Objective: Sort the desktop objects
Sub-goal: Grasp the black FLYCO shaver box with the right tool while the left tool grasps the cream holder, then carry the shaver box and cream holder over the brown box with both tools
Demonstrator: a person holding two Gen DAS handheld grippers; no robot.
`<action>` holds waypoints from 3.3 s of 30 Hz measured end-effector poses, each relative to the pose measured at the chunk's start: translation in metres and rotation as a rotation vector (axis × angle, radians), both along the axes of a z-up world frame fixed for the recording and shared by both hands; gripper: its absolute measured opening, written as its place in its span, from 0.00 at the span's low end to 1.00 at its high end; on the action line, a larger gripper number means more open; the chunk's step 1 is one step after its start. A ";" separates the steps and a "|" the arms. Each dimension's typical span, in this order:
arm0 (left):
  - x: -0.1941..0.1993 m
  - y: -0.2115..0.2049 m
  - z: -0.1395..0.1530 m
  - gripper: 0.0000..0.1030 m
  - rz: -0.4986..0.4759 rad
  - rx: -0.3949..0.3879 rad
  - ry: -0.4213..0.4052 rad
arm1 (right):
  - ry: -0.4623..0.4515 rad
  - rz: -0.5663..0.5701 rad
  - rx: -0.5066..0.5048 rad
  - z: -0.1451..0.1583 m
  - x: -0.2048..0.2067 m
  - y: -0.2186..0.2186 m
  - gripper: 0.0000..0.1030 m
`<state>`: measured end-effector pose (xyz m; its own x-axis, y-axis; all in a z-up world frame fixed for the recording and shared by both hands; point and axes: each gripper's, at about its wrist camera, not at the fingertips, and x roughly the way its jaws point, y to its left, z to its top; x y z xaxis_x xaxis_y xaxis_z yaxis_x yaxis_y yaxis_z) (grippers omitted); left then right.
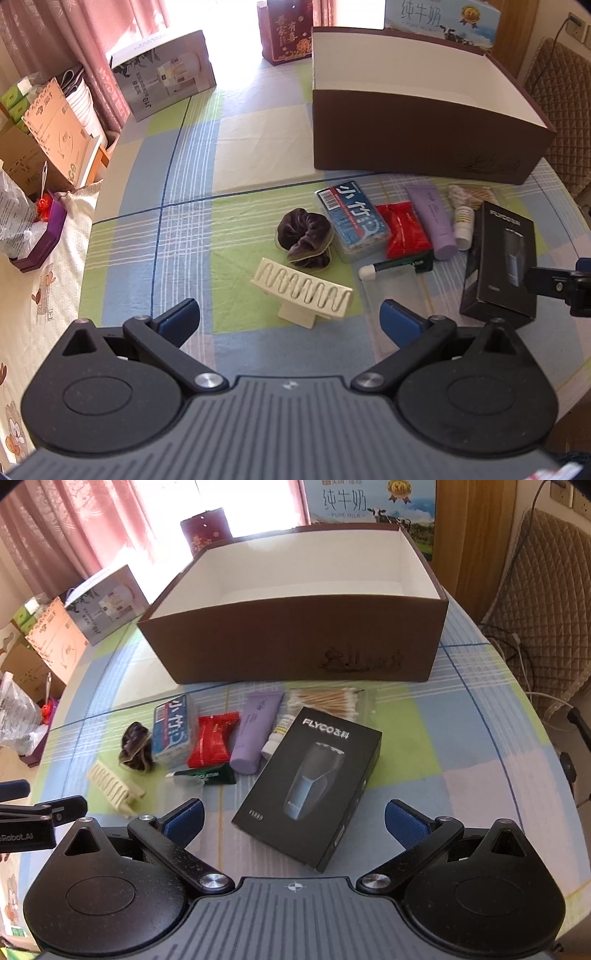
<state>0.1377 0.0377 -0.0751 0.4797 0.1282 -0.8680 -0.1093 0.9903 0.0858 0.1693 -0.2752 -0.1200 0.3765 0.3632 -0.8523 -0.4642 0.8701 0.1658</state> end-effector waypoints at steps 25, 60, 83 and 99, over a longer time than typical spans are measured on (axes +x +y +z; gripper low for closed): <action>0.038 0.016 -0.035 0.99 0.068 -0.042 0.071 | 0.050 -0.042 -0.084 -0.051 0.039 0.025 0.85; 0.031 0.022 -0.065 0.64 0.051 -0.039 0.113 | 0.072 0.001 -0.143 -0.037 0.078 -0.086 0.76; 0.035 0.016 -0.075 0.23 0.068 -0.063 0.082 | 0.025 0.099 -0.074 -0.029 0.098 -0.120 0.76; 0.029 -0.001 -0.067 0.26 0.119 -0.032 0.087 | 0.035 0.186 -0.101 -0.052 0.118 -0.103 0.77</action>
